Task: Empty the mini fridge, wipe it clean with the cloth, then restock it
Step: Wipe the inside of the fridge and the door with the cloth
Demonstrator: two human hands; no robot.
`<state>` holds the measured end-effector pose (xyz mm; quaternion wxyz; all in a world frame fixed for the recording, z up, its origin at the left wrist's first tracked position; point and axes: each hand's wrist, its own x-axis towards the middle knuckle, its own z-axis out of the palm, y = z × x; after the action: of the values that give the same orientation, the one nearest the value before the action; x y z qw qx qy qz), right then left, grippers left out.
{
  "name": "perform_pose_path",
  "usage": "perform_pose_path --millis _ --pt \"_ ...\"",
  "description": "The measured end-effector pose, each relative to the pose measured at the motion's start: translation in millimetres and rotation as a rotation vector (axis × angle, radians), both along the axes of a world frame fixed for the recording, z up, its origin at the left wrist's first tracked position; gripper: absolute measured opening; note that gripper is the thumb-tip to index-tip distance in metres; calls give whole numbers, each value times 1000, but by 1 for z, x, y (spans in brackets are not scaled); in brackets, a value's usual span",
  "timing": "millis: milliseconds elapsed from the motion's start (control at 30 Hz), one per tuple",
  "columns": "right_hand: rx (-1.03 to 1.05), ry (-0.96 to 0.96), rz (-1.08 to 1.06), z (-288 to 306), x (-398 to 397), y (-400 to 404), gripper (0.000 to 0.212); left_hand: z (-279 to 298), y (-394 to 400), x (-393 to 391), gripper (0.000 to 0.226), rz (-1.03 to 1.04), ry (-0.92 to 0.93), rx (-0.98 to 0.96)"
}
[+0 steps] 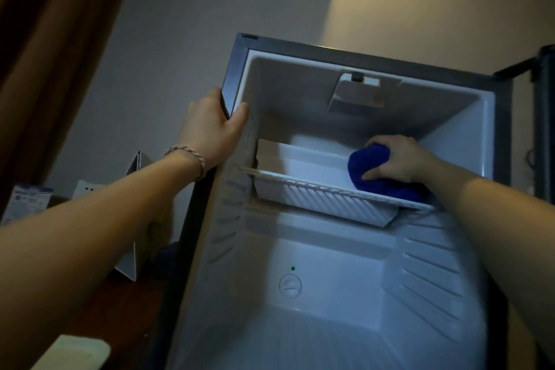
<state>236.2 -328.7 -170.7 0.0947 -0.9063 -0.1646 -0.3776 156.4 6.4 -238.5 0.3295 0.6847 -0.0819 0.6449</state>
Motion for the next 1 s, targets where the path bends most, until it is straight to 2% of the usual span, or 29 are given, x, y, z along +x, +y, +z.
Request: perform_pose_path --millis 200,433,533,767,867,1000 --pt "-30 -24 -49 3 3 28 57 -1 -1 7 32 -10 0 -27" --pt "-204 -123 179 -2 13 151 65 -1 -1 10 30 -21 21 -14" --pt "-280 -132 173 1 19 184 74 -2 0 11 31 -25 34 -6" --pt "-360 -149 136 -1 22 172 72 -1 3 7 29 -45 49 -2" --pt "-352 -129 97 0 17 140 63 0 3 4 28 -16 50 19" --pt "-319 -95 -24 1 8 84 70 1 2 1 31 1 8 17"
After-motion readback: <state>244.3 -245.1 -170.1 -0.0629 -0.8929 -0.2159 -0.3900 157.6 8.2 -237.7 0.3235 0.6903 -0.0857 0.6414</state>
